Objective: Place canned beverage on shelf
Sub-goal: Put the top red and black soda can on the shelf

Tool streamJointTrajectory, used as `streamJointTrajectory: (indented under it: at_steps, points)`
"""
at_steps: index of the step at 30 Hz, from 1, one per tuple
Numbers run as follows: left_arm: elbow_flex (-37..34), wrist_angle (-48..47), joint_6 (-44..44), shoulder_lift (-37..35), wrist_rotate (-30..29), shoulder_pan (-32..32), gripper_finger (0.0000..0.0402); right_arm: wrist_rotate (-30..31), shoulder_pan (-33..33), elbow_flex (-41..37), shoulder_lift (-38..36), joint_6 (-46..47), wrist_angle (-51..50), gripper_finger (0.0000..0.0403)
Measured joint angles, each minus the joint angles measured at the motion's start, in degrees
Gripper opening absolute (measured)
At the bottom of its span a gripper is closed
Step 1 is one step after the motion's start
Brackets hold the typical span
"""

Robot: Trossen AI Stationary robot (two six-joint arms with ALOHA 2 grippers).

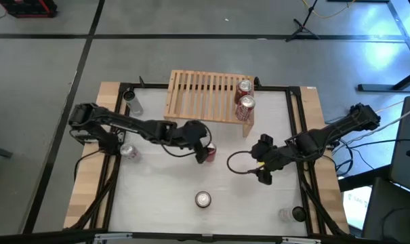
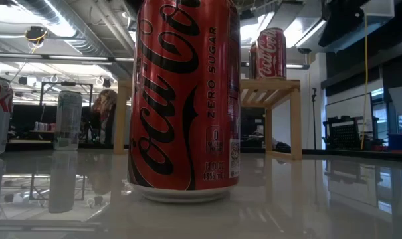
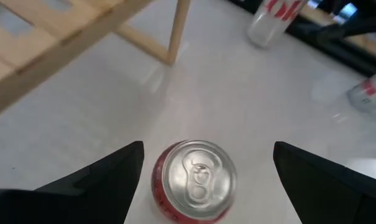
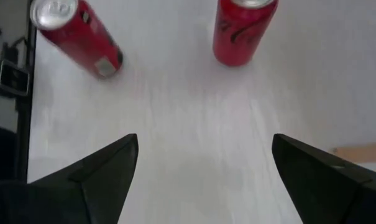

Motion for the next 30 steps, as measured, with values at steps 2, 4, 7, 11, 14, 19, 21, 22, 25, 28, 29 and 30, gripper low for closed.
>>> streamJointTrajectory:
  at_steps: [2, 4, 7, 11, 14, 19, 21, 22, 25, 28, 29, 30]
  points:
    - [0.1, 0.2, 1.2, 1.3, 0.8, 0.2, 0.0355, -0.5, 0.0, -0.4, -0.4, -1.1, -1.0, 0.0358]
    - [0.1, 0.4, 2.7, 2.4, 0.2, 0.1, 0.0355, -0.5, 0.0, -0.6, -0.7, -2.5, -2.2, 0.0358]
    - [0.1, 0.7, 4.3, 4.3, 0.0, 0.1, 0.0355, -0.5, -0.1, -0.6, -0.7, -3.6, -4.0, 0.0358]
    - [0.2, 1.0, 4.4, 6.1, 0.6, 0.1, 0.0355, -1.5, -0.1, -0.6, -0.7, -4.3, -5.9, 0.0358]
    - [0.2, 1.3, 4.7, 8.1, -0.1, 0.1, 0.0355, -1.7, -0.1, -0.6, -0.8, -4.8, -6.6, 0.0358]
    - [0.2, 1.4, 4.0, 10.3, 0.7, 0.3, 0.0353, -1.7, -0.1, -0.6, -2.1, -5.5, -8.3, 0.0358]
    - [0.2, 1.0, 4.0, 10.5, 0.9, 0.3, 0.0342, -1.5, -0.1, -0.6, -2.4, -5.5, -8.6, 0.0358]
    - [0.2, 1.2, 3.8, 10.4, 0.6, 0.2, 0.0332, -1.3, -0.1, -0.6, -2.6, -5.5, -8.9, 0.0358]
    - [0.2, 1.0, 3.7, 10.0, 0.5, 0.7, 0.0292, -1.2, -0.1, -0.6, -2.9, -5.5, -9.7, 0.0358]
    - [0.7, 0.2, 3.3, 9.9, 2.5, 1.4, 0.0275, -1.1, -0.1, -0.6, -3.0, -5.6, -9.6, 0.0358]
    - [1.5, -0.5, 3.1, 9.9, 3.5, 1.5, 0.0274, -1.1, -0.1, -0.6, -3.1, -5.6, -9.7, 0.0358]
    - [2.6, -1.5, 3.1, 9.9, 4.3, 1.4, 0.0274, -1.2, -0.1, -0.6, -3.2, -5.6, -9.9, 0.0358]
